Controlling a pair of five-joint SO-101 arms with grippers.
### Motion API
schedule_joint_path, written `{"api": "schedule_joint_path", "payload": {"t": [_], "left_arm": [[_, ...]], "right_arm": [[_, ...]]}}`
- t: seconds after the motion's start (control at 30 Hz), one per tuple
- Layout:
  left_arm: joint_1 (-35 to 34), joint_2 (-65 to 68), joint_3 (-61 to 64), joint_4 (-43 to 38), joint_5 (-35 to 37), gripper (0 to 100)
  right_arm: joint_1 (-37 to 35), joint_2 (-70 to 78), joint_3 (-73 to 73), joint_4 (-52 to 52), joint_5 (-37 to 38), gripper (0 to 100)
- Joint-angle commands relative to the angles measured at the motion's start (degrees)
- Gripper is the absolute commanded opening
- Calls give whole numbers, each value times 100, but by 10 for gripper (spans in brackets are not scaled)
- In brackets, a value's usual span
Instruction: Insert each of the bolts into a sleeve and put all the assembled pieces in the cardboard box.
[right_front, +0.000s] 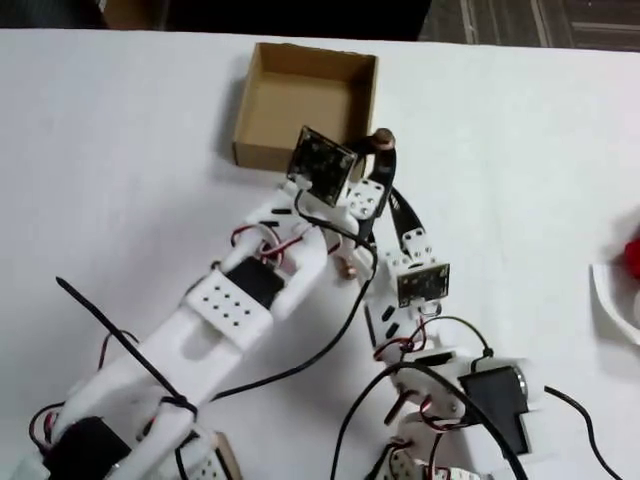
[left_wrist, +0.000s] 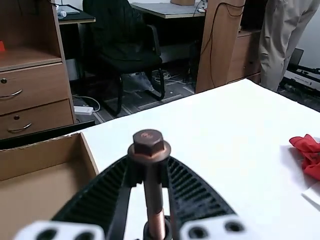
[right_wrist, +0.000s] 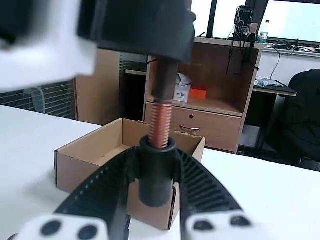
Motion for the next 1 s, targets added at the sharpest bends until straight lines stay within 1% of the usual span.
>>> {"api": "schedule_joint_path", "payload": {"t": [0.0,0.2,0.4,0.53,0.73,0.8,0.9,0.97], "left_arm": [[-9,9,-277,26,-62,25],[0,-26,13,70,-70,25],[0,-26,303,607,-70,25],[0,-26,268,818,-70,25],[0,-26,145,826,-70,29],[-9,-26,127,826,-70,68],[-44,-26,171,826,-44,208],[-44,-26,180,844,-35,278]], "right_arm": [[101,-13,-211,-145,35,20],[101,-22,-220,-163,44,20],[119,-31,-220,-180,44,20],[101,-31,-220,-189,35,20],[101,-31,-220,-189,35,20],[101,-31,-220,-189,35,20],[101,-31,-220,-189,35,20],[101,-31,-220,-189,35,20]]}}
